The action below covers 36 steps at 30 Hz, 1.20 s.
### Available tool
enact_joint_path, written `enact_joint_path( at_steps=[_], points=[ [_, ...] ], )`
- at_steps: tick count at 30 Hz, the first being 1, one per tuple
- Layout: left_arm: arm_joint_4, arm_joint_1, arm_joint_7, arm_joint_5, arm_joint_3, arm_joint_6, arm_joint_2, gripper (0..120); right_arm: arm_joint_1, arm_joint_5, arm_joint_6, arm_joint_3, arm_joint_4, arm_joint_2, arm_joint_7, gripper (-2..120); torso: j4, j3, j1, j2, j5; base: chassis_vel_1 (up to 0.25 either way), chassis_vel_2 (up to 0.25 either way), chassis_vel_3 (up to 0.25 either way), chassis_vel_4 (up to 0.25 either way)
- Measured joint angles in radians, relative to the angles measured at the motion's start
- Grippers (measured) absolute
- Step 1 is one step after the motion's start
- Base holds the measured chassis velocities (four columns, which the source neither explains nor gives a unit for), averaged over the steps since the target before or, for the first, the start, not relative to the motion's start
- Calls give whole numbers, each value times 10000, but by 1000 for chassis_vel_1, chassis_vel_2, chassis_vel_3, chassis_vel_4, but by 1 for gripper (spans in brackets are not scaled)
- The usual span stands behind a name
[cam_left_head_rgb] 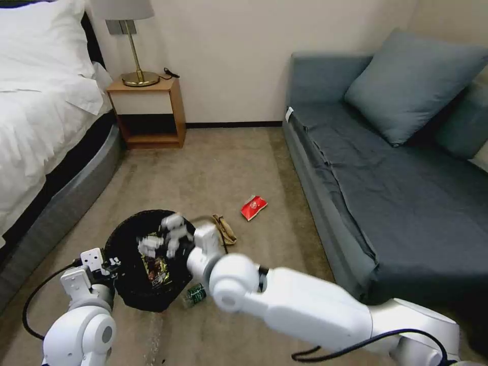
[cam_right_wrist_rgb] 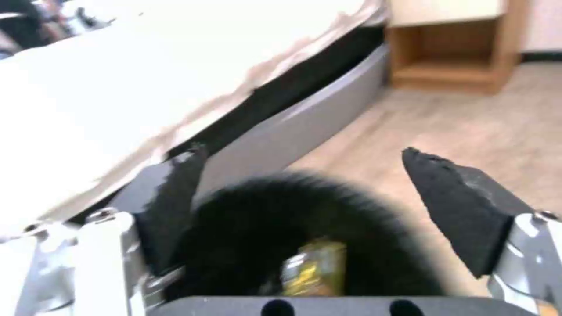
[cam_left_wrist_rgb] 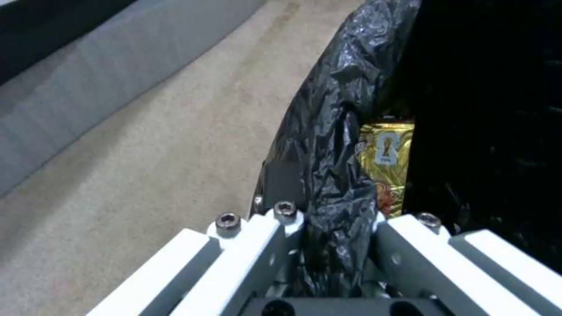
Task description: Pick up the trash bin, then pick up the garbage on the floor and place it into the trash bin.
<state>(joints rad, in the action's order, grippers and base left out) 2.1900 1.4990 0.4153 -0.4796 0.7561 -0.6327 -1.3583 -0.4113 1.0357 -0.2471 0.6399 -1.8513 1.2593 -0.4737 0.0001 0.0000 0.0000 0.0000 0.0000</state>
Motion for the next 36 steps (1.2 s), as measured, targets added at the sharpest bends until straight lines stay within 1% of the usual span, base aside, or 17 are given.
enact_joint_path(
  at_steps=[3,4,6,10,13,16,17,19,21,22,24,26,27,31,33,35,36],
  points=[
    [0,-29,-4,-32,135,0,18,2,-121,-28,-502,-637,-252,-781,-543,99,0,0,0,0,2,0,0,0,0],
    [0,-29,-4,-32,135,0,18,2,-121,-28,-502,-637,-252,-781,-543,99,0,0,0,0,2,0,0,0,0],
    [24,-39,-1,-69,231,0,43,2,-392,-78,-911,-841,-270,-1800,-983,100,-4,0,0,0,2,0,0,0,0],
    [60,-46,-8,-117,327,0,94,2,-704,-87,-1437,-799,-54,-2773,-1107,100,-6,0,0,0,3,0,0,0,0],
    [72,-48,-7,-141,366,0,107,2,-845,-373,-1439,-361,299,-3209,-792,100,-5,0,1,0,4,0,0,0,0],
    [105,-33,-6,-159,418,4,111,2,-803,-1227,-490,825,1038,-3687,958,100,-4,0,1,0,3,0,0,0,0],
    [105,-33,-6,-159,418,4,111,2,-803,-1227,-490,825,1038,-3687,958,100,-4,0,1,0,3,0,0,0,0],
    [131,-5,-6,-169,448,4,113,2,-589,-1850,241,1625,1586,-3747,2074,100,-3,-1,0,0,2,0,0,0,0],
    [170,24,-6,-178,483,3,112,2,-366,-2971,1201,2368,2352,-3695,3222,100,-1,0,1,0,1,0,0,0,0],
    [170,24,-6,-178,483,3,112,2,-366,-2971,1201,2368,2352,-3695,3222,100,-1,0,1,0,1,0,0,0,0],
    [231,58,-3,-184,521,4,92,2,-106,-4328,2420,3002,3268,-3512,4460,100,-2,-1,0,1,2,0,0,0,0],
    [302,106,-5,-188,550,4,62,2,249,-5200,3558,3771,4138,-3252,5397,100,-2,0,1,0,0,0,0,0,0],
    [302,106,-5,-188,550,4,62,2,249,-5200,3558,3771,4138,-3252,5397,100,-2,0,1,0,0,0,0,0,0],
    [408,174,-3,-186,558,4,-12,2,718,-5686,4490,4671,5201,-2650,5974,100,-2,0,0,0,-1,0,0,0,0],
    [413,175,-4,-185,558,5,-18,2,753,-5710,4558,4733,5289,-2590,5998,100,-2,0,0,1,-1,0,0,0,0],
    [447,184,-2,-179,573,6,-76,2,946,-5941,4883,5051,5879,-2121,6095,100,-3,0,0,0,-3,0,0,0,0],
    [447,184,-2,-179,573,6,-76,2,946,-5941,4883,5051,5879,-2121,6095,100,-3,0,0,0,-3,0,0,0,0]
  ],
)
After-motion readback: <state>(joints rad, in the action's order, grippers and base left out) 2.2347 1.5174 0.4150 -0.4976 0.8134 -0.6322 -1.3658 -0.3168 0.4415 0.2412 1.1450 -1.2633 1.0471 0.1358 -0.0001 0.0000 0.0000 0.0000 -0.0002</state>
